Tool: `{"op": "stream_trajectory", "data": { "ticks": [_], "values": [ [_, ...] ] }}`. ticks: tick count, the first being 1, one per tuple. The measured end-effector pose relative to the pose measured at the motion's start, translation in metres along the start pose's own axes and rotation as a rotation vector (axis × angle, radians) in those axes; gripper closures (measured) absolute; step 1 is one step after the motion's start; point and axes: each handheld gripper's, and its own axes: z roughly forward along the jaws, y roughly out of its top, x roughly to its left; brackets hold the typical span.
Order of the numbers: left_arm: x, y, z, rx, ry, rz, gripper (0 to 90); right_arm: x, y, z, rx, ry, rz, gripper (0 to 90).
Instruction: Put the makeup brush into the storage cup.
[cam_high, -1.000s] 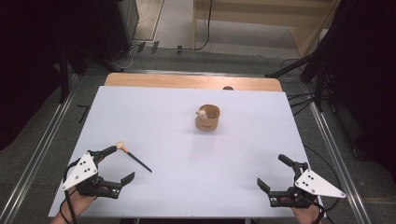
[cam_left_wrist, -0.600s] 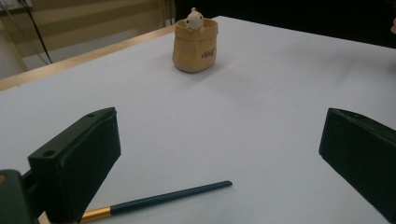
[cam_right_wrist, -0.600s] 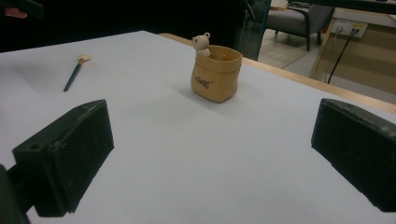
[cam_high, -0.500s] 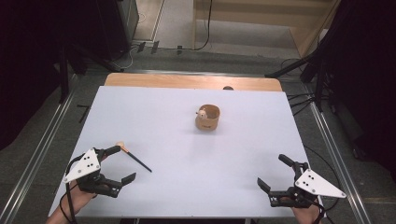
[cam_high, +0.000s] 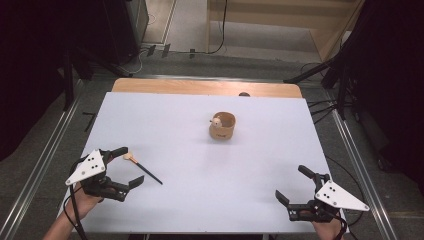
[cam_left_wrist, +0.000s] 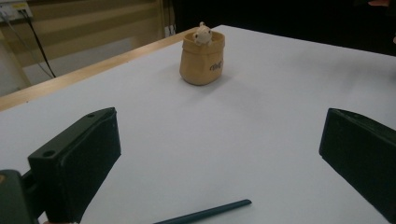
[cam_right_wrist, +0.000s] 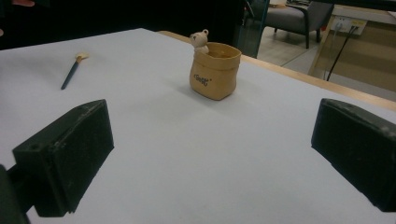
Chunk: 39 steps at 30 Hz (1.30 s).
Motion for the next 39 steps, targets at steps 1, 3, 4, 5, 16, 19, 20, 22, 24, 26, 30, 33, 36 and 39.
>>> {"op": "stream_trajectory", "data": {
  "ticks": [1, 3, 4, 5, 16, 19, 20, 22, 24, 26, 30, 33, 36, 39],
  "values": [
    [0.001, 0.001, 0.001, 0.0, 0.001, 0.005, 0.0, 0.0, 0.0, 0.0, -0.002, 0.0, 0.0, 0.0],
    [0.004, 0.003, 0.002, 0.011, -0.01, 0.011, 0.0, 0.0, 0.0, 0.001, 0.001, -0.001, 0.003, 0.0],
    [0.005, 0.004, 0.003, 0.012, -0.011, 0.007, 0.0, 0.0, 0.0, 0.001, 0.001, -0.001, 0.003, 0.0],
    [0.006, 0.005, 0.004, 0.013, -0.012, 0.01, 0.0, 0.0, 0.0, 0.001, 0.006, 0.0, 0.004, 0.0],
    [0.02, 0.018, 0.011, 0.056, -0.028, 0.032, 0.0, 0.0, 0.0, 0.0, 0.007, 0.006, 0.002, 0.0],
    [0.025, 0.022, 0.011, 0.057, -0.032, 0.037, 0.0, 0.0, 0.0, 0.0, 0.002, 0.002, -0.003, 0.0],
    [0.027, 0.023, 0.011, 0.06, -0.031, 0.042, 0.0, 0.0, 0.0, 0.0, 0.002, 0.002, -0.003, 0.0],
    [0.03, 0.026, 0.011, 0.068, -0.031, 0.056, 0.0, 0.0, 0.0, 0.0, 0.002, 0.004, -0.002, 0.0],
    [0.033, 0.029, 0.011, 0.081, -0.038, 0.068, 0.0, 0.0, 0.0, 0.0, 0.004, 0.004, 0.001, 0.0],
    [0.035, 0.032, 0.011, 0.094, -0.041, 0.084, 0.0, 0.0, 0.0, 0.0, 0.005, 0.005, 0.002, 0.0],
    [0.037, 0.036, 0.012, 0.089, -0.094, 0.085, 0.0, 0.0, 0.001, -0.002, -0.007, -0.006, -0.003, 0.0],
    [0.037, 0.038, 0.014, 0.108, -0.118, 0.102, 0.0, -0.001, 0.001, -0.002, -0.008, -0.009, 0.0, 0.0],
    [0.037, 0.039, 0.017, 0.119, -0.166, 0.116, 0.0, -0.001, 0.001, -0.002, -0.007, -0.005, -0.001, 0.0],
    [0.035, 0.041, 0.019, 0.14, -0.21, 0.15, 0.0, 0.0, 0.001, -0.001, -0.004, 0.001, -0.002, 0.0]
  ]
}}
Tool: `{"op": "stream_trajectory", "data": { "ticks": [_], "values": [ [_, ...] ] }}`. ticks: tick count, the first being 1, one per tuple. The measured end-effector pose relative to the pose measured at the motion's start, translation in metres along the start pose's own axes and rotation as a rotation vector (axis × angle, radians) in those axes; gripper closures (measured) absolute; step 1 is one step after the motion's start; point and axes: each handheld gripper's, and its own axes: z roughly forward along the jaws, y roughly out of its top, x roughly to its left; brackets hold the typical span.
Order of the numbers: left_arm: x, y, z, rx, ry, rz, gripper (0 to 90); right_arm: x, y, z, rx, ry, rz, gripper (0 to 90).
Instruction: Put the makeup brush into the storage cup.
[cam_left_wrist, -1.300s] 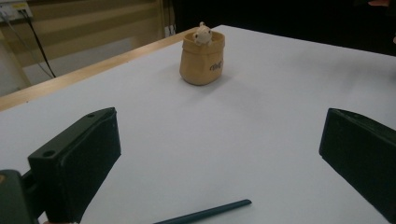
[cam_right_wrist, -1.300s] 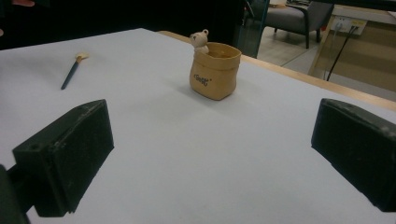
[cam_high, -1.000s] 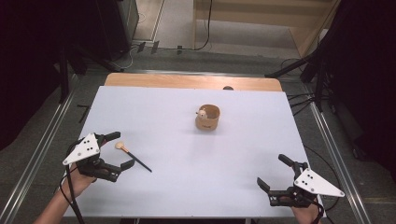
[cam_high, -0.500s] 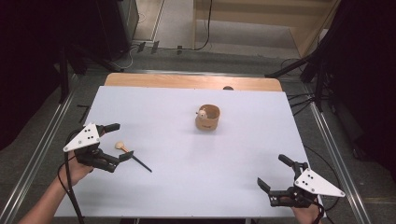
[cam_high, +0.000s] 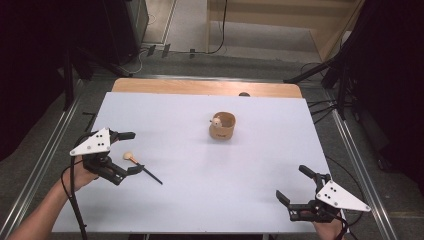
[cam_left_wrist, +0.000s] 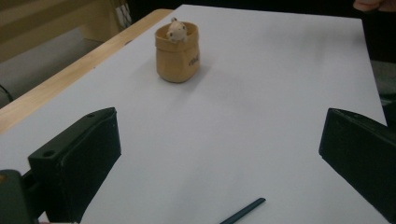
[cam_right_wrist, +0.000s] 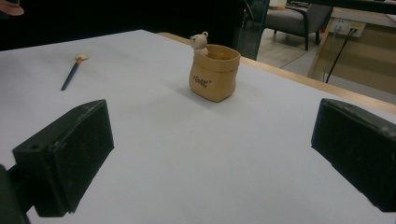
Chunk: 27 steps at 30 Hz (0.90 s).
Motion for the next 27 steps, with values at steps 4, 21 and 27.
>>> {"op": "stream_trajectory", "data": {
  "ticks": [4, 21, 27],
  "values": [
    [0.0, 0.003, 0.005, 0.059, -0.017, 0.046, 0.0, 0.0, 0.0, 0.001, 0.003, 0.006, -0.001, 0.0],
    [0.01, 0.025, 0.017, 0.302, -0.014, 0.223, 0.0, 0.001, 0.0, 0.002, 0.011, 0.016, -0.003, 0.0],
    [0.01, 0.028, 0.02, 0.378, -0.016, 0.295, 0.0, 0.0, -0.001, 0.002, 0.012, 0.015, 0.001, 0.0]
  ]
}}
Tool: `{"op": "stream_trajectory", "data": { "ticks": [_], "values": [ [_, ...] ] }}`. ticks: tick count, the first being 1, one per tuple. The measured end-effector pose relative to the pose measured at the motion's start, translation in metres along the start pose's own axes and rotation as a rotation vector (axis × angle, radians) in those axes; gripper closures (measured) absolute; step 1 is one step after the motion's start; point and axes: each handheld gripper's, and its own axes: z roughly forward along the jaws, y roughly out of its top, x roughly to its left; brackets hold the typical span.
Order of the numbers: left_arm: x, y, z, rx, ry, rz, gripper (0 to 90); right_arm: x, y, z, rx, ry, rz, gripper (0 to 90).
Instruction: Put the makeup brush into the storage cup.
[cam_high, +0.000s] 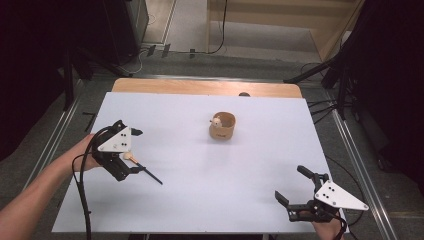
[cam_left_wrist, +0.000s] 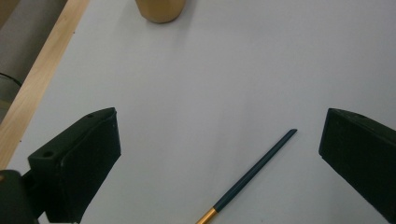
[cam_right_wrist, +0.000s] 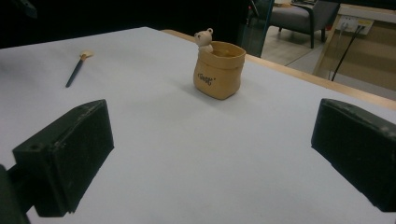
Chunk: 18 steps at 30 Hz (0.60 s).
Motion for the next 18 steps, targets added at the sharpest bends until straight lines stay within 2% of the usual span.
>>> {"op": "stream_trajectory", "data": {
  "ticks": [1, 6, 7, 9, 13, 17, 18],
  "values": [
    [0.0, 0.001, 0.002, 0.028, 0.0, 0.021, 0.0, 0.0, 0.0, 0.0, 0.0, 0.002, 0.0, 0.0],
    [0.004, 0.0, 0.005, 0.054, -0.024, 0.046, 0.0, 0.0, 0.0, 0.001, 0.002, 0.003, -0.002, 0.0],
    [0.005, 0.001, 0.007, 0.084, -0.017, 0.071, 0.0, 0.0, 0.0, 0.001, 0.0, 0.003, -0.003, 0.0],
    [0.005, 0.001, 0.007, 0.089, -0.017, 0.079, 0.0, 0.0, 0.0, 0.001, 0.002, 0.002, -0.003, 0.0],
    [0.006, 0.003, 0.012, 0.15, -0.016, 0.124, 0.0, 0.0, 0.0, 0.001, 0.004, 0.002, -0.005, 0.0],
    [0.006, 0.006, 0.017, 0.214, -0.023, 0.191, 0.0, 0.001, 0.0, 0.002, 0.006, 0.005, -0.007, 0.0],
    [0.006, 0.006, 0.017, 0.214, -0.023, 0.191, 0.0, 0.001, 0.0, 0.002, 0.007, 0.005, -0.008, 0.0]
  ]
}}
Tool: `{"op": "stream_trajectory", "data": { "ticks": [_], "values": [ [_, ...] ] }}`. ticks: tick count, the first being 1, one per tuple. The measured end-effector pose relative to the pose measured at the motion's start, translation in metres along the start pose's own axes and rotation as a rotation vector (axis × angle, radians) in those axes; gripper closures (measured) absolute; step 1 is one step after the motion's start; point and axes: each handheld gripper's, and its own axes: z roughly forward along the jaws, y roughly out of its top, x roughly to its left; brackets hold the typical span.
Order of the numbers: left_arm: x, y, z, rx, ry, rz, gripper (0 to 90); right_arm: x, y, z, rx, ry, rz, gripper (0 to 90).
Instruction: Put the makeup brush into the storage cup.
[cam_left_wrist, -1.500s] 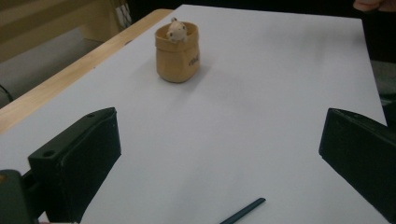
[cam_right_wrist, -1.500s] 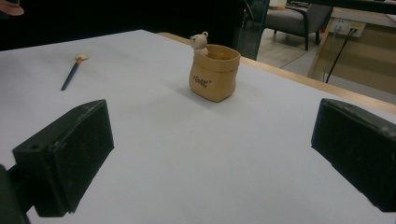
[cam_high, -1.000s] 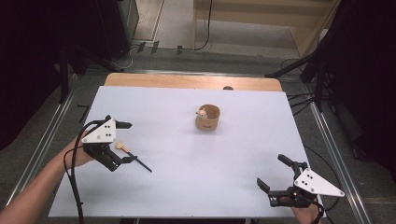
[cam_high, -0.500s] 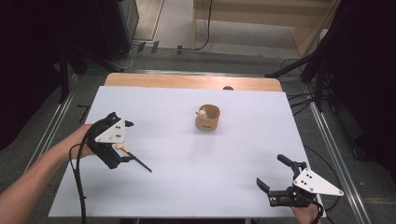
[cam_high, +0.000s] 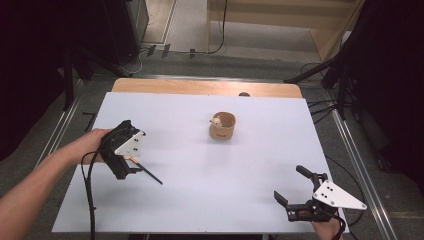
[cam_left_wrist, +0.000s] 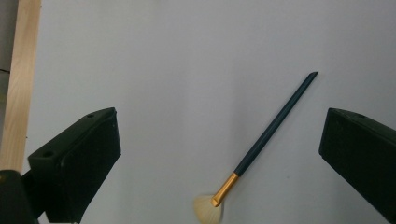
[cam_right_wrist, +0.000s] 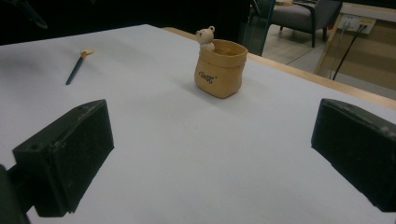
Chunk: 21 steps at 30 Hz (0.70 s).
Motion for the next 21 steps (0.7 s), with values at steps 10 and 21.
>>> {"op": "stream_trajectory", "data": {
  "ticks": [10, 21],
  "values": [
    [-0.001, 0.003, 0.012, 0.093, -0.036, 0.076, 0.0, 0.0, 0.0, 0.0, 0.001, -0.002, -0.001, 0.0],
    [-0.002, 0.003, 0.026, 0.179, -0.076, 0.129, 0.0, 0.0, -0.001, 0.001, 0.008, 0.0, 0.002, 0.0]
  ]
}}
